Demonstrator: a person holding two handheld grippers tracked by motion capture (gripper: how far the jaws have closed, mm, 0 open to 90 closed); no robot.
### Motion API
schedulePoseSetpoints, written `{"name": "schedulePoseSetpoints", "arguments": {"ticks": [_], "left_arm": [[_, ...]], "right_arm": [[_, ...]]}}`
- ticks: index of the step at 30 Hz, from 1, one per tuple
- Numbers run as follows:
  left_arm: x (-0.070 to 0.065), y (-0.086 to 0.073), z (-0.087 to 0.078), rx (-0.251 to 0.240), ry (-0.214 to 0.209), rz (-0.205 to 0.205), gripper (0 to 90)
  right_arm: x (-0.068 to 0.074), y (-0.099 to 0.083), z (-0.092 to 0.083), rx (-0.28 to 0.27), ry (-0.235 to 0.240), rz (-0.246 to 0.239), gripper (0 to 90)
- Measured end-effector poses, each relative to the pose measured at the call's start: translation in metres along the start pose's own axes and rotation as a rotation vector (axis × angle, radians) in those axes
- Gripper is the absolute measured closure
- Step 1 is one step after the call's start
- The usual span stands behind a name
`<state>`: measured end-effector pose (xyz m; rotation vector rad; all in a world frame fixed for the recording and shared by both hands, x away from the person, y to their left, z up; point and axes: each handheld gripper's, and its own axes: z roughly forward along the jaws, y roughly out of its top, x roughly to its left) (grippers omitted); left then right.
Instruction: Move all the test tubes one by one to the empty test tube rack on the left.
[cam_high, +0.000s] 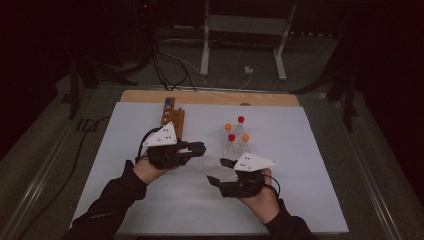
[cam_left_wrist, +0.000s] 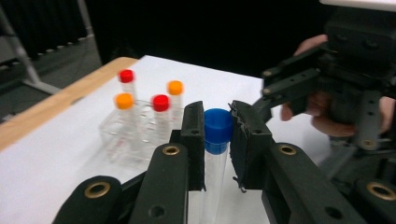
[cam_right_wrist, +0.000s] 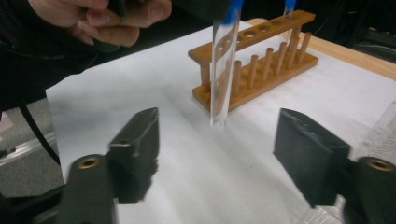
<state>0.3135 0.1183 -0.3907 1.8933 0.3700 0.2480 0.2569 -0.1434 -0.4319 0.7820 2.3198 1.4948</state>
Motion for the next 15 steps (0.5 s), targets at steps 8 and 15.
{"name": "schedulePoseSetpoints", "arguments": {"ticks": [8, 15], "left_arm": [[0.022, 0.009, -0.012, -0.011, 0.089, -0.015, 77.5], [0.041, 0.011, -0.018, -0.008, 0.161, -0.039, 77.5]], "right_arm": [[0.000, 0.002, -0.004, -0.024, 0.017, 0.014, 9.5], [0.000, 0.002, -0.007, -0.036, -0.006, 0.018, 1.2]]}}
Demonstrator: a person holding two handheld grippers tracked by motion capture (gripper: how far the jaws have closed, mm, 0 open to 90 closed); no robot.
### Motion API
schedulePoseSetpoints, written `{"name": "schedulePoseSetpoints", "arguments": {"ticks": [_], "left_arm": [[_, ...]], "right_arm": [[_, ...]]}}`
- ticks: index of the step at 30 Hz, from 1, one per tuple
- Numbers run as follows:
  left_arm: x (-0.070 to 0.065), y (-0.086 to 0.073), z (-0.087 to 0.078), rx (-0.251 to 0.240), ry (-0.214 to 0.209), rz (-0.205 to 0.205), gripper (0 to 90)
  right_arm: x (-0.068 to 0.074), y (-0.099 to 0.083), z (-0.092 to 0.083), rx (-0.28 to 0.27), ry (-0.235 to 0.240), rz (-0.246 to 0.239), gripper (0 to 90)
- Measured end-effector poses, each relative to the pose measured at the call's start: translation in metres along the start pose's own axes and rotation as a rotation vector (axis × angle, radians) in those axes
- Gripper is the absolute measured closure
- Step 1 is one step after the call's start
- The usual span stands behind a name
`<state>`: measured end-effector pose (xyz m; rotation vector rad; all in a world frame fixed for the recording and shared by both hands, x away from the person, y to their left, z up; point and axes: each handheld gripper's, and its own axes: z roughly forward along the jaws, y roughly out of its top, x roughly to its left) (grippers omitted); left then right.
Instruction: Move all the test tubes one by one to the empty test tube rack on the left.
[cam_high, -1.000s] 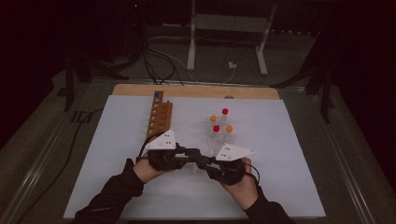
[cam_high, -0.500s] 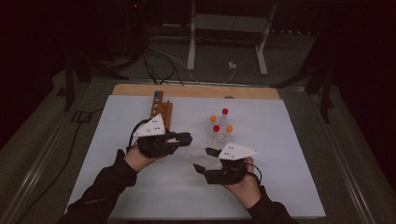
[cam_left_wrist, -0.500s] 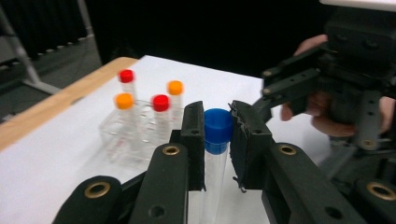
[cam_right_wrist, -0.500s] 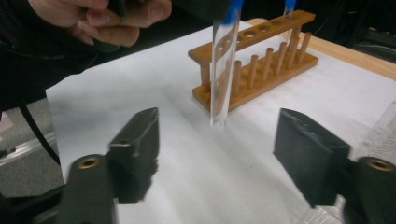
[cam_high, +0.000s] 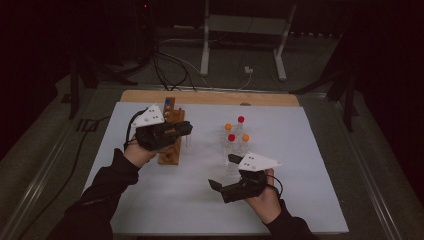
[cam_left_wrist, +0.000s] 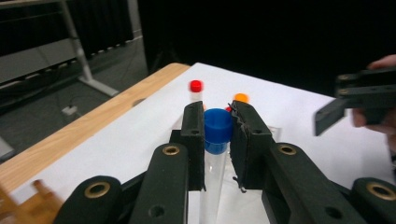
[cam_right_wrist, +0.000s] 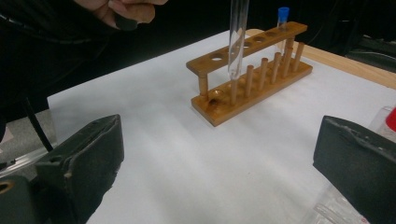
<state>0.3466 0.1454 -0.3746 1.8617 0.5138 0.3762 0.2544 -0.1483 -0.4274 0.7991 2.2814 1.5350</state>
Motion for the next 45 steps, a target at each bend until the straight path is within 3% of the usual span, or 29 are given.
{"name": "schedulePoseSetpoints", "arguments": {"ticks": [11, 24, 33, 37, 45], "left_arm": [[0.034, 0.000, -0.001, -0.011, 0.135, -0.061, 77.5], [0.066, 0.006, 0.000, -0.052, 0.263, -0.106, 77.5], [0.091, 0.002, 0.003, -0.070, 0.361, -0.143, 77.5], [0.103, -0.001, 0.009, -0.081, 0.382, -0.171, 77.5], [0.114, -0.010, 0.024, -0.064, 0.428, -0.182, 77.6]], "right_arm": [[-0.003, 0.001, -0.005, -0.034, -0.004, 0.019, 1.2], [-0.004, 0.000, -0.006, -0.038, -0.001, 0.022, 1.2], [-0.004, 0.000, -0.007, -0.035, 0.014, 0.025, 1.3], [-0.004, 0.000, -0.007, -0.034, 0.019, 0.024, 1.3], [-0.005, -0.001, -0.007, -0.035, 0.027, 0.031, 1.3]]}}
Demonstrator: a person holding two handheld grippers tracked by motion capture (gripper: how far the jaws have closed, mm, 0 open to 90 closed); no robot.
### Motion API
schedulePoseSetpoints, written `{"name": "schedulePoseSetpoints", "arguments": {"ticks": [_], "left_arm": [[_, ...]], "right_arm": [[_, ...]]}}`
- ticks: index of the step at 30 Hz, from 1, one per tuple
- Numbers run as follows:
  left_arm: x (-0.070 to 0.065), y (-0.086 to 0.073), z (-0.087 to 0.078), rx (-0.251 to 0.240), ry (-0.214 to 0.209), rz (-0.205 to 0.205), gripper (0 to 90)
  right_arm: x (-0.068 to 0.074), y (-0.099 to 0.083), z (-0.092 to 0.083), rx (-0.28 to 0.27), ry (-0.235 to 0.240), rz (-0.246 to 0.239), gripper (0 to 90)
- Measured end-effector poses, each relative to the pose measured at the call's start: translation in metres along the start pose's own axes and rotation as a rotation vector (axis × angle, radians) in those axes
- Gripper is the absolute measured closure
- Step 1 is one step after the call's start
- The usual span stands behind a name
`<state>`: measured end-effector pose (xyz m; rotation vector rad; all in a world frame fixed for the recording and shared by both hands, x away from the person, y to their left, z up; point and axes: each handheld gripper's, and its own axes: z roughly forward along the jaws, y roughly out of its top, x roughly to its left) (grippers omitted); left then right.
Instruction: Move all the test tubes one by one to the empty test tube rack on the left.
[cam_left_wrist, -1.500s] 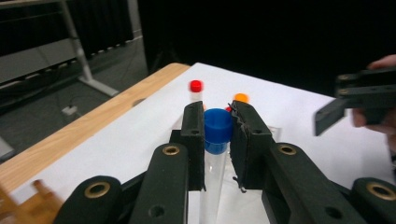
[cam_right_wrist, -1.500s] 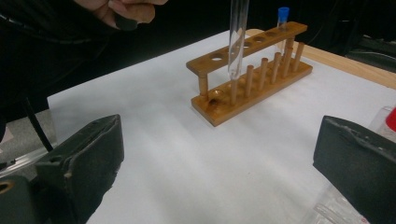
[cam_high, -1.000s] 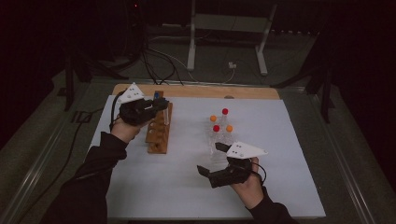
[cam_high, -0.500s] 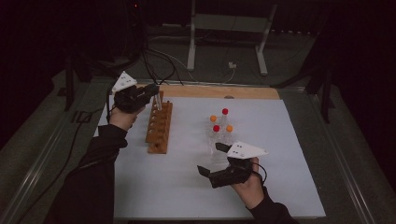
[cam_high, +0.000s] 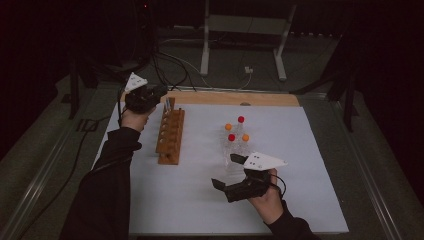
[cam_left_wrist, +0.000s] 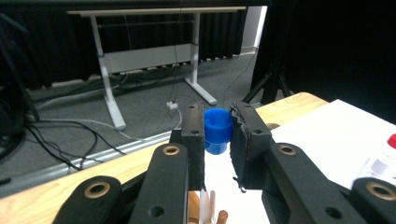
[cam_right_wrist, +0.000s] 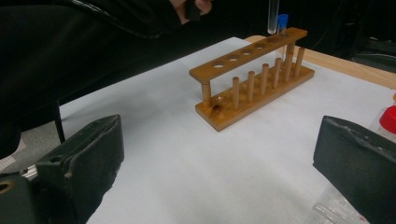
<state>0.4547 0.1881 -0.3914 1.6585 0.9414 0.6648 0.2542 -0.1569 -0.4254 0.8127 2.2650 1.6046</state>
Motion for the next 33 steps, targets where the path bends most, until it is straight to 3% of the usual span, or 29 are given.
{"name": "schedulePoseSetpoints", "arguments": {"ticks": [6, 14, 25, 33], "left_arm": [[0.003, -0.015, 0.013, 0.032, 0.029, -0.009, 77.5], [0.006, -0.033, 0.022, 0.068, 0.037, -0.032, 77.5], [0.004, -0.049, 0.031, 0.126, 0.031, -0.035, 77.5], [0.005, -0.054, 0.033, 0.128, 0.037, -0.035, 77.5]], "right_arm": [[0.000, 0.000, -0.001, -0.002, 0.002, -0.001, 1.3], [-0.001, -0.001, 0.000, 0.000, 0.012, 0.008, 1.3], [0.000, 0.000, 0.000, 0.003, 0.021, 0.009, 1.3], [0.000, 0.000, 0.000, 0.003, 0.027, 0.009, 1.3]]}}
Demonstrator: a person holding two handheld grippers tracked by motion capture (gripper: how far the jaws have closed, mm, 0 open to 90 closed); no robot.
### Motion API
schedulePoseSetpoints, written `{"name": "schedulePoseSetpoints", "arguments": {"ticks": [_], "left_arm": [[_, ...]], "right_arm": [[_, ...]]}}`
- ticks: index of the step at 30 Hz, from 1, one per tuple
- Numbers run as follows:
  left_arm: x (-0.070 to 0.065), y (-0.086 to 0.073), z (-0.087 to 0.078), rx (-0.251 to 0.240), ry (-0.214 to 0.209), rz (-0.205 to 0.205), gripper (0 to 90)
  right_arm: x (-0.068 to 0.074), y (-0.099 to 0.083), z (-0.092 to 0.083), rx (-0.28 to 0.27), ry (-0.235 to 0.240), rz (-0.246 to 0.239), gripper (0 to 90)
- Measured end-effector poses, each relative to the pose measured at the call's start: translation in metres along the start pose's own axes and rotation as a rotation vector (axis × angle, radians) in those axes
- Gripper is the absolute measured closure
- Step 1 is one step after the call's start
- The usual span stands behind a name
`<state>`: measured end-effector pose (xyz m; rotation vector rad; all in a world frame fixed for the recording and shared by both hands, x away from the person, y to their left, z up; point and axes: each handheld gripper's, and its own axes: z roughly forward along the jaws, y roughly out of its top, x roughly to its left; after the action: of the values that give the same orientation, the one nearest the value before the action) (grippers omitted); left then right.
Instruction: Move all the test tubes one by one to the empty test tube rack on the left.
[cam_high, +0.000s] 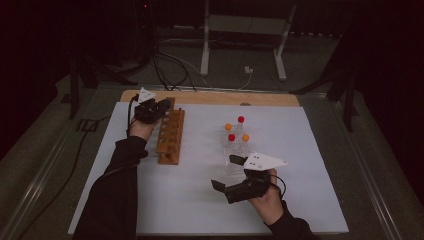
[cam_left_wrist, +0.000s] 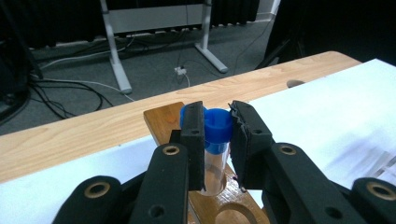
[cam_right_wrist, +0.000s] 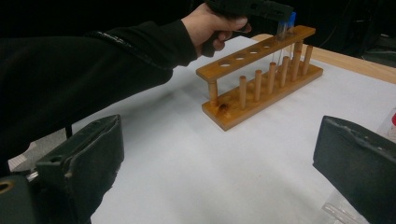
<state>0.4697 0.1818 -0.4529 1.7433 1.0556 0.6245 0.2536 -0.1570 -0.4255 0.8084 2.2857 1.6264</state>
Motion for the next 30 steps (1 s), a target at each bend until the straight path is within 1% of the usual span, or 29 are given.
{"name": "schedulePoseSetpoints", "arguments": {"ticks": [2, 4, 5, 6, 7, 12, 14, 17, 18, 20, 26, 30], "left_arm": [[0.0000, -0.0013, 0.0006, 0.003, -0.002, -0.001, 77.4], [-0.0003, -0.0030, 0.0014, 0.009, 0.005, 0.008, 77.4], [0.0000, -0.0038, 0.0017, 0.006, -0.006, -0.003, 77.4], [0.0002, -0.0043, 0.0018, 0.002, -0.009, -0.008, 77.4], [-0.0002, -0.0051, 0.0015, -0.002, -0.001, 0.003, 77.4], [-0.0001, -0.0069, -0.0001, -0.011, -0.001, 0.000, 77.3], [-0.0008, -0.0069, -0.0009, -0.009, 0.009, 0.012, 77.3], [0.0002, -0.0064, -0.0016, -0.004, 0.004, 0.011, 77.3], [0.0003, -0.0064, -0.0017, -0.004, 0.010, 0.012, 77.3], [0.0009, -0.0071, -0.0019, -0.007, 0.008, 0.013, 77.2], [0.0000, -0.0082, -0.0021, -0.013, 0.005, 0.003, 77.0], [0.0003, -0.0068, -0.0027, -0.002, 0.001, -0.008, 76.3]], "right_arm": [[0.0002, 0.0001, -0.0001, 0.001, 0.001, 0.000, 1.3], [0.0009, 0.0002, -0.0002, 0.000, 0.002, 0.000, 1.3], [0.0011, 0.0002, -0.0003, 0.000, 0.002, -0.001, 1.3], [0.0012, 0.0003, -0.0004, 0.001, 0.002, -0.001, 1.3], [0.0012, 0.0003, -0.0005, 0.000, 0.001, 0.000, 1.3], [0.0013, 0.0002, -0.0006, 0.002, 0.004, -0.001, 1.3], [0.0017, 0.0002, -0.0005, 0.002, 0.004, -0.001, 1.3], [0.0018, 0.0004, -0.0006, 0.001, 0.004, -0.003, 1.3], [0.0017, 0.0004, -0.0006, 0.001, 0.005, -0.002, 1.3], [0.0016, 0.0003, -0.0005, 0.002, 0.004, -0.002, 1.3], [0.0016, 0.0007, -0.0013, 0.000, 0.002, -0.003, 1.4], [0.0015, 0.0010, -0.0017, -0.001, 0.001, -0.004, 1.3]]}}
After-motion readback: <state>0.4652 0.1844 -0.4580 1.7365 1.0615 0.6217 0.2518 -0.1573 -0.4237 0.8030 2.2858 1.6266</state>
